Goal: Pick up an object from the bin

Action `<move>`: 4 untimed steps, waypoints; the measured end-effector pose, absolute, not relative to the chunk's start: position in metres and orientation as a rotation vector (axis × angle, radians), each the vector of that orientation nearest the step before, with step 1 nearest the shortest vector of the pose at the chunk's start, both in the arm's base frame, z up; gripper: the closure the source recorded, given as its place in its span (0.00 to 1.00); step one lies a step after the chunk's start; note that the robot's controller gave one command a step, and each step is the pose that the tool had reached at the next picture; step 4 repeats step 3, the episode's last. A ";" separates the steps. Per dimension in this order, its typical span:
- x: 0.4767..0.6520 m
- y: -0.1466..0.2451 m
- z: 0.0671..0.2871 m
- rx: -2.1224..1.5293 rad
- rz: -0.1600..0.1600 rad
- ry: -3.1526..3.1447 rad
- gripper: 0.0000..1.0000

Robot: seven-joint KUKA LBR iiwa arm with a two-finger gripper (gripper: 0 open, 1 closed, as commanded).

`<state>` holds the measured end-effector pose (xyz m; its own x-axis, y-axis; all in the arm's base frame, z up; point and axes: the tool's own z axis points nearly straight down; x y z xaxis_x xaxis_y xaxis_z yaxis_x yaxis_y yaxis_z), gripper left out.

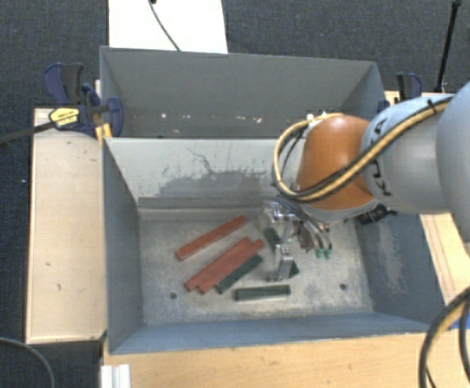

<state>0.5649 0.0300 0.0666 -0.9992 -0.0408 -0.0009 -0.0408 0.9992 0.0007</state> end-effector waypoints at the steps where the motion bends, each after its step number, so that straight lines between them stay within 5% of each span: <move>1: 0.541 0.118 0.070 0.154 0.006 3.140 0.00; 2: 0.542 0.114 0.071 0.161 0.002 3.137 1.00; 3: 0.563 0.171 0.213 0.040 0.007 3.131 1.00; 4: 0.563 0.171 0.213 0.040 0.007 3.131 1.00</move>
Offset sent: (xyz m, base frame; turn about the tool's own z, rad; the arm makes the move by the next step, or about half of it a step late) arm -0.0235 0.0835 0.0034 0.1432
